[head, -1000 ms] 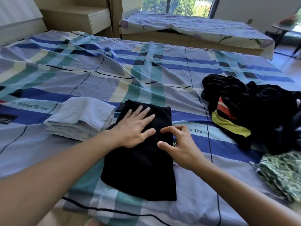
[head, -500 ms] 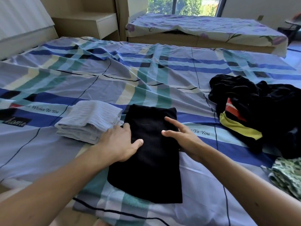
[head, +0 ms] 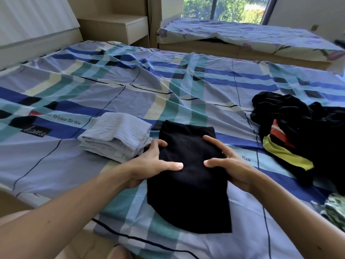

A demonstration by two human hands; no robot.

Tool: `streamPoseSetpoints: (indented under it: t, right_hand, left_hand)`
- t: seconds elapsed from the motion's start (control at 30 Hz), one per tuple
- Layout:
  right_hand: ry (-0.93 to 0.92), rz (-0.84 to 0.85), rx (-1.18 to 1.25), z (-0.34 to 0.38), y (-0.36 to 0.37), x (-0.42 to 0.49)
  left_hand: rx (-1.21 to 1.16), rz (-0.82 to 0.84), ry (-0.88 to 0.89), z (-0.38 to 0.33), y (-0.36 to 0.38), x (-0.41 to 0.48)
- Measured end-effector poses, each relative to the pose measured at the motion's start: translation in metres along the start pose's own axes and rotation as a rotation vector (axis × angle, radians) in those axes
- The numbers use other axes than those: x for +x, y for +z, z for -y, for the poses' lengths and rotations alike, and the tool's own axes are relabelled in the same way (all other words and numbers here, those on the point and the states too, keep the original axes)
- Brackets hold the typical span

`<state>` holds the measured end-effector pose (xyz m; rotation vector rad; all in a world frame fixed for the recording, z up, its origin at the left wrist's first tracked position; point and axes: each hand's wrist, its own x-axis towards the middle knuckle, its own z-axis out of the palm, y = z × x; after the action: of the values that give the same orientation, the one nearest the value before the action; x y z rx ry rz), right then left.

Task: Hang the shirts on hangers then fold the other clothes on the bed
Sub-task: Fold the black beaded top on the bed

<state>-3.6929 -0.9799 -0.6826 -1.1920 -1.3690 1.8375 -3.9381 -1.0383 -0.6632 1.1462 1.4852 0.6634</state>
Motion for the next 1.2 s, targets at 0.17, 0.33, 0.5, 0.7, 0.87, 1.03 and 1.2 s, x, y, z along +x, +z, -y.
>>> streamPoseSetpoints:
  t: [0.17, 0.33, 0.5, 0.7, 0.87, 1.03, 1.2]
  right_hand:
    - [-0.181, -0.045, -0.049, 0.049, 0.003, -0.014]
    - [-0.328, 0.011, -0.001, 0.117, 0.050, -0.007]
    - [-0.368, 0.092, -0.018, 0.150, 0.143, 0.052]
    - [-0.307, 0.185, -0.040, 0.150, 0.280, 0.144]
    - [-0.178, 0.150, -0.105, 0.112, 0.358, 0.213]
    - [0.115, 0.164, -0.651, 0.088, 0.384, 0.252]
    - [-0.422, 0.012, -1.251, 0.089, 0.391, 0.288]
  left_hand:
    - [-0.295, 0.006, 0.171, -0.022, -0.004, -0.007]
    - [-0.467, -0.064, 0.300, -0.053, -0.057, -0.025]
    - [-0.308, -0.202, 0.326, -0.055, -0.171, -0.052]
    - [-0.018, -0.344, 0.192, -0.033, -0.332, -0.075]
    - [0.150, -0.370, 0.007, 0.026, -0.417, -0.060]
    - [0.629, -0.368, -0.198, 0.127, -0.426, -0.015]
    - [1.234, -0.796, -0.022, 0.117, -0.389, 0.009]
